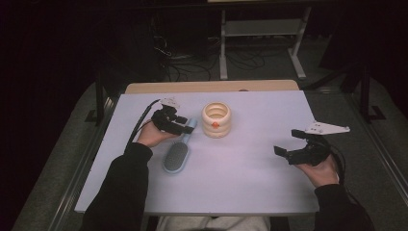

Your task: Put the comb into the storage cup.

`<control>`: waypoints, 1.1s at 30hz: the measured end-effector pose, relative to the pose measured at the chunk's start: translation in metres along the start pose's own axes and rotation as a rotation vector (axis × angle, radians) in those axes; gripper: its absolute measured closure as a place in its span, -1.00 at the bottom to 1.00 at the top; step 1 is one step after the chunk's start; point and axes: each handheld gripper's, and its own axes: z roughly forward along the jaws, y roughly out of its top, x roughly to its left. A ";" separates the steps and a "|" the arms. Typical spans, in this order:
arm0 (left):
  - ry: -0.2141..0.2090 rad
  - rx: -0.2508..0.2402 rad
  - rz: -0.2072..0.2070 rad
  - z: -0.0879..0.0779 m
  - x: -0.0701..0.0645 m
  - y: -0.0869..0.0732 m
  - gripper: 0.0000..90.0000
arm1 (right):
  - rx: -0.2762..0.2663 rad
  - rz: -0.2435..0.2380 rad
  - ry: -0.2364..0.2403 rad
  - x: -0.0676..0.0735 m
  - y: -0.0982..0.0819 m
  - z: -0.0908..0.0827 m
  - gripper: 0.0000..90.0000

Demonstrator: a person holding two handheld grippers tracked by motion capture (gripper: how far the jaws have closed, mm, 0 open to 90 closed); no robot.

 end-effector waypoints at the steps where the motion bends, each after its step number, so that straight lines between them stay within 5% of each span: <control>1: 0.007 0.003 0.006 0.001 -0.001 0.001 -0.01 | -0.003 -0.001 -0.001 0.000 0.000 0.000 -1.00; 33: 0.032 0.131 0.000 0.040 0.009 0.001 1.00 | 0.017 0.001 0.006 -0.002 0.000 0.004 -1.00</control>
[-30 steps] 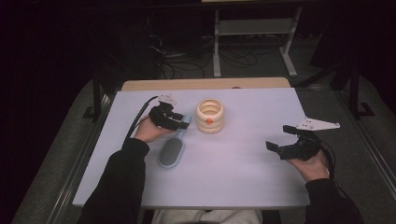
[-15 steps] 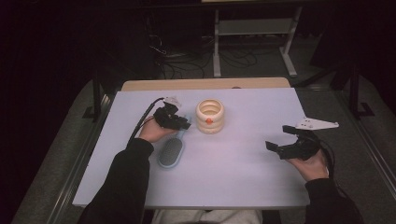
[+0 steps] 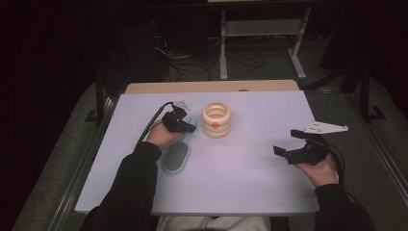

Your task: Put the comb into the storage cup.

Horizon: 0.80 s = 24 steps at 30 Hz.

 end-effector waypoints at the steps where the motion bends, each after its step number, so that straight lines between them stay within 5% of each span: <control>1: 0.000 -0.001 0.000 0.001 0.000 0.000 1.00 | 0.000 0.000 0.000 0.000 0.000 0.000 -1.00; 7: 0.004 -0.003 -0.008 0.006 0.001 0.002 1.00 | -0.004 0.004 0.005 -0.001 0.000 0.000 -1.00; 15: 0.031 0.056 0.004 0.017 -0.001 0.007 1.00 | -0.006 0.008 0.009 -0.001 0.000 -0.001 -1.00; 24: 0.064 0.079 -0.038 0.014 0.010 0.001 1.00 | -0.009 0.007 0.010 -0.001 0.000 -0.001 -1.00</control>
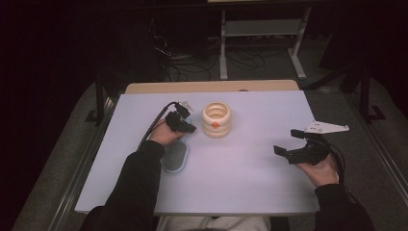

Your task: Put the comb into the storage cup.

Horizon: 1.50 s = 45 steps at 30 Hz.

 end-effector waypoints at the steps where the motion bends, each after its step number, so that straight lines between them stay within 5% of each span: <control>1: 0.002 0.001 -0.006 -0.001 0.002 -0.001 1.00 | 0.000 -0.001 0.000 0.000 0.000 0.000 -1.00; 8: 0.047 0.008 -0.047 -0.007 0.015 -0.007 1.00 | 0.006 0.000 0.001 0.000 0.000 0.001 -1.00; 23: 0.094 0.036 -0.057 -0.022 0.026 -0.022 1.00 | 0.012 -0.002 0.002 0.000 0.000 0.002 -1.00; 45: 0.099 -0.018 -0.130 -0.049 0.040 -0.066 1.00 | 0.019 -0.003 0.002 0.001 -0.001 0.003 -1.00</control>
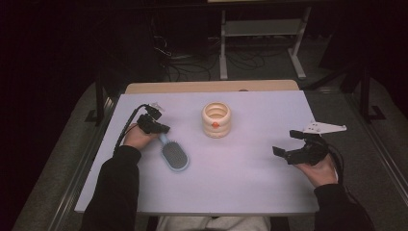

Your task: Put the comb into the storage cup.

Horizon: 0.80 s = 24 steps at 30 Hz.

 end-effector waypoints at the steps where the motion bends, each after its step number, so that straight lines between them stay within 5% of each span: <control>1: 0.000 -0.004 -0.007 -0.002 0.000 -0.002 1.00 | -0.001 0.000 0.000 0.000 0.000 0.000 -1.00; 16: 0.017 -0.052 -0.063 -0.024 0.013 -0.037 1.00 | 0.003 -0.002 -0.004 0.001 0.000 0.000 -1.00; 24: 0.012 -0.061 -0.058 -0.029 0.011 -0.044 1.00 | 0.000 -0.001 -0.005 0.000 0.000 0.000 -1.00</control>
